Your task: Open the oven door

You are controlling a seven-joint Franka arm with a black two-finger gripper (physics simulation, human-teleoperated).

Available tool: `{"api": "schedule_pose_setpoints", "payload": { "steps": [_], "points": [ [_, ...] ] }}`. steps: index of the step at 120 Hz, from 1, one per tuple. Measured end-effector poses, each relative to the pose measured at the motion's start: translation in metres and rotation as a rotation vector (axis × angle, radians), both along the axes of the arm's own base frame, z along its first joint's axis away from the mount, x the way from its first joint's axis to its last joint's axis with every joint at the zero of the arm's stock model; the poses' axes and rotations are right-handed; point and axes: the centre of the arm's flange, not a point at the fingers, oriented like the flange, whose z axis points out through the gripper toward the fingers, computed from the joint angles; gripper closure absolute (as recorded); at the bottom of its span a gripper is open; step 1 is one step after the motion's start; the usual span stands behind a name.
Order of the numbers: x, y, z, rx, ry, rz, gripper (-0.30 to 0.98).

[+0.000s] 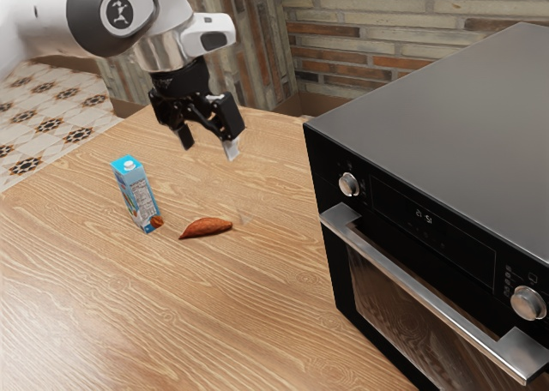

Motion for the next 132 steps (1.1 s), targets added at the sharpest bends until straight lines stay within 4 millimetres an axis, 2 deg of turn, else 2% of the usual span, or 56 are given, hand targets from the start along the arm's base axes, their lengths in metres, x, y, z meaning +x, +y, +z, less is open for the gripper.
{"api": "schedule_pose_setpoints", "payload": {
  "steps": [17, 19, 21, 23, 25, 28, 30, 31, 33, 36, 37, 39, 43, 49, 57, 72, 84, 94, 107, 121, 132],
  "points": [
    [-0.002, -0.002, -0.001, -0.008, 0.022, -0.024, 0.0],
    [-0.009, -0.002, 0.018, -0.008, -0.011, -0.029, 0.0],
    [-0.027, -0.004, 0.054, -0.007, -0.081, -0.046, 0.0],
    [-0.051, -0.009, 0.096, -0.006, -0.164, -0.081, 0.0],
    [-0.086, -0.019, 0.14, -0.001, -0.252, -0.139, 0.0],
    [-0.119, -0.034, 0.171, 0.03, -0.308, -0.219, 0.0],
    [-0.133, -0.06, 0.182, 0.056, -0.328, -0.3, 0.0],
    [-0.138, -0.083, 0.185, 0.065, -0.335, -0.363, 0.0],
    [-0.153, -0.145, 0.189, 0.075, -0.346, -0.525, 0.0],
    [-0.188, -0.242, 0.188, 0.081, -0.359, -0.791, 0.0],
    [-0.2, -0.268, 0.187, 0.082, -0.362, -0.866, 0.0],
    [-0.221, -0.305, 0.183, 0.088, -0.362, -0.991, 0.01],
    [-0.249, -0.351, 0.171, 0.109, -0.352, -1.168, 0.01],
    [-0.267, -0.381, 0.156, 0.133, -0.341, -1.339, 0.01],
    [-0.262, -0.389, 0.146, 0.14, -0.352, -1.493, 0.01],
    [-0.211, -0.384, 0.116, 0.125, -0.354, -1.706, 0.0],
    [-0.186, -0.373, 0.089, 0.15, -0.339, -1.836, 0.0],
    [-0.179, -0.357, 0.067, 0.189, -0.313, -1.915, 0.0],
    [-0.166, -0.331, 0.053, 0.221, -0.323, -1.989, 0.0],
    [-0.146, -0.326, 0.039, 0.243, -0.354, -2.09, 0.0],
    [-0.122, -0.314, 0.028, 0.246, -0.372, -2.14, 0.0]
  ]
}}
